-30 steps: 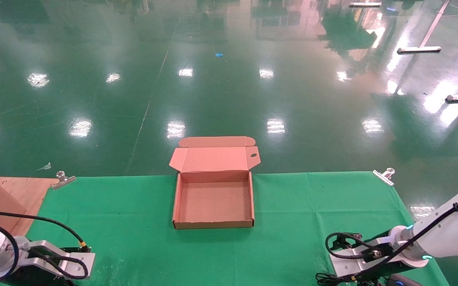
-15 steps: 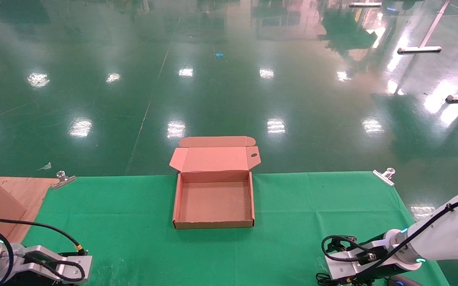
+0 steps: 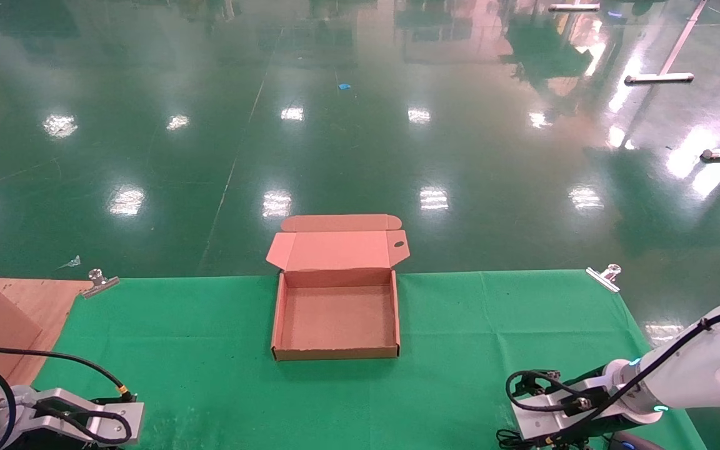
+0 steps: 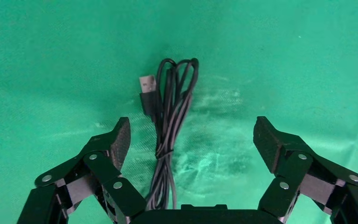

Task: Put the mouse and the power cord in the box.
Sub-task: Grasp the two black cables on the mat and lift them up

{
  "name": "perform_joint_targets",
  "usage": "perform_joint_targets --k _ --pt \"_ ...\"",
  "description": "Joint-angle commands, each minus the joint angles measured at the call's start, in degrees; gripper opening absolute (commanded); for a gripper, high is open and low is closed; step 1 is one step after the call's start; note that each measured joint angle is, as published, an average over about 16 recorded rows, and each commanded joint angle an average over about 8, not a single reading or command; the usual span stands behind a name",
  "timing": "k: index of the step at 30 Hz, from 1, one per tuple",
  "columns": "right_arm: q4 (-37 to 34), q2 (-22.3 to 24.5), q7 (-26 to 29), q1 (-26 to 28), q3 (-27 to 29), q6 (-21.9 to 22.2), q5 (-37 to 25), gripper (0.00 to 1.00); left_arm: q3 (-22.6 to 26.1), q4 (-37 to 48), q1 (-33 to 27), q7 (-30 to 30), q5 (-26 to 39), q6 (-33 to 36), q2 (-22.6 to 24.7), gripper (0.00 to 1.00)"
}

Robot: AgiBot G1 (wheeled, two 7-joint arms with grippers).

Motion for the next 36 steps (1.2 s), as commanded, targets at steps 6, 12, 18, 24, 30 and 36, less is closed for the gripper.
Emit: perform_joint_targets --k 6,12,18,24,30,36 --pt "-1.11 -0.57 -1.03 0.23 -0.13 0.68 -0.20 0.00 -0.08 0.59 -0.30 0.84 -0.11 0.09 0.14 0.00" --pt "-1.83 -0.71 -1.55 0.51 -0.10 0.53 -0.17 0.00 -0.07 0.88 -0.51 1.39 -0.11 0.24 0.35 0.00" --pt "-2.39 -0.61 -1.89 0.77 -0.05 0.09 -0.09 0.00 -0.23 1.23 -0.28 1.92 -0.33 0.40 0.40 0.00" --pt "-2.86 -0.42 -2.07 0.84 0.09 -0.52 0.11 0.00 -0.38 1.45 -0.01 2.46 -0.55 0.58 0.25 0.00" --pt "-3.17 -0.30 -2.05 0.80 0.26 -0.98 0.36 0.00 -0.65 1.59 0.05 2.95 -0.94 0.83 -0.10 0.00" --pt "-3.31 0.09 -1.82 1.52 0.63 -1.96 0.89 0.00 -1.00 1.56 -0.67 3.49 -1.44 1.76 -0.85 0.00"
